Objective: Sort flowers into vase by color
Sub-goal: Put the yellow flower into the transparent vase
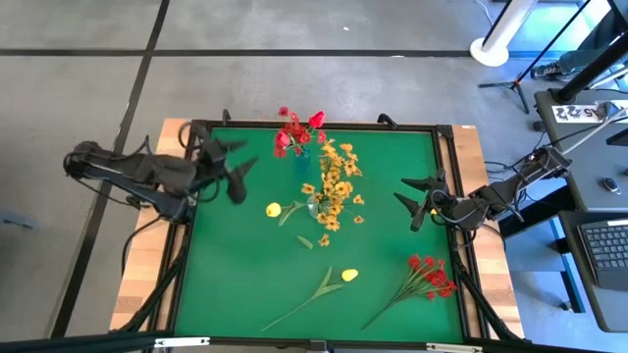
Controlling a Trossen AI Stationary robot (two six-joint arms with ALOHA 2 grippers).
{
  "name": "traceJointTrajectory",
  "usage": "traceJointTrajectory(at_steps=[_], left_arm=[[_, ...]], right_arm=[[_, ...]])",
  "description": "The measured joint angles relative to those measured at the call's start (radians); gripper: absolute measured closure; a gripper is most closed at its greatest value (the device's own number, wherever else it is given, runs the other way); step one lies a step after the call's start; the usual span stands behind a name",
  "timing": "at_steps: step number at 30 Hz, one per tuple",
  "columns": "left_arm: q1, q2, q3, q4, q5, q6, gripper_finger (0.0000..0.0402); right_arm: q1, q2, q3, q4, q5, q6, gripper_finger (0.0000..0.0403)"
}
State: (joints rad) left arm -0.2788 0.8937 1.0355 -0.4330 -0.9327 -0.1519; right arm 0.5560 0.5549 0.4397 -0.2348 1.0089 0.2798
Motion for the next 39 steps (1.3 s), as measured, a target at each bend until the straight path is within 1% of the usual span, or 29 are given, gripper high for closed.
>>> traceJointTrajectory(at_steps=[2, 4, 6, 8, 13, 16, 20, 23, 27, 29, 31, 35, 39], left_arm=[[-0.029, -0.014, 0.000, -0.134, 0.143, -0.199, 0.0182], [-0.058, -0.009, 0.000, -0.223, 0.271, -0.340, 0.0186], [-0.101, 0.020, -0.004, -0.256, 0.374, -0.430, 0.0188], [-0.157, 0.057, -0.015, -0.255, 0.424, -0.468, 0.0188], [-0.286, 0.199, -0.019, -0.178, 0.423, -0.506, 0.0188], [-0.340, 0.300, -0.019, -0.056, 0.422, -0.512, 0.0188], [-0.382, 0.464, -0.019, 0.123, 0.422, -0.501, 0.0188], [-0.390, 0.594, -0.020, 0.243, 0.444, -0.520, 0.0188], [-0.388, 0.753, -0.021, 0.389, 0.537, -0.613, 0.0188], [-0.388, 0.817, -0.021, 0.450, 0.575, -0.654, 0.0188], [-0.387, 0.872, -0.021, 0.495, 0.582, -0.682, 0.0188], [-0.370, 0.965, 0.011, 0.515, 0.582, -0.703, 0.0188], [-0.335, 1.053, 0.084, 0.515, 0.581, -0.692, 0.0188]], right_arm=[[0.000, 0.000, 0.000, 0.000, 0.000, 0.000, 0.0183], [0.000, 0.000, 0.000, 0.000, 0.000, 0.000, 0.0183], [0.000, 0.000, 0.000, 0.000, 0.000, -0.001, 0.0183], [0.000, 0.000, 0.000, 0.000, 0.000, -0.001, 0.0183], [0.000, 0.000, 0.000, 0.001, 0.000, -0.001, 0.0183], [0.000, 0.000, 0.000, 0.000, 0.000, -0.001, 0.0183], [0.000, 0.000, 0.000, 0.001, 0.000, -0.001, 0.0183], [0.000, 0.000, 0.000, 0.001, 0.000, -0.001, 0.0183], [0.000, 0.000, 0.000, 0.001, 0.000, -0.001, 0.0183], [0.000, 0.000, 0.000, 0.001, 0.000, -0.001, 0.0183], [0.000, 0.000, 0.000, 0.001, 0.000, -0.001, 0.0183], [0.000, 0.000, 0.000, 0.001, 0.000, -0.001, 0.0183], [0.000, 0.000, 0.000, 0.001, -0.014, 0.000, 0.0183]])
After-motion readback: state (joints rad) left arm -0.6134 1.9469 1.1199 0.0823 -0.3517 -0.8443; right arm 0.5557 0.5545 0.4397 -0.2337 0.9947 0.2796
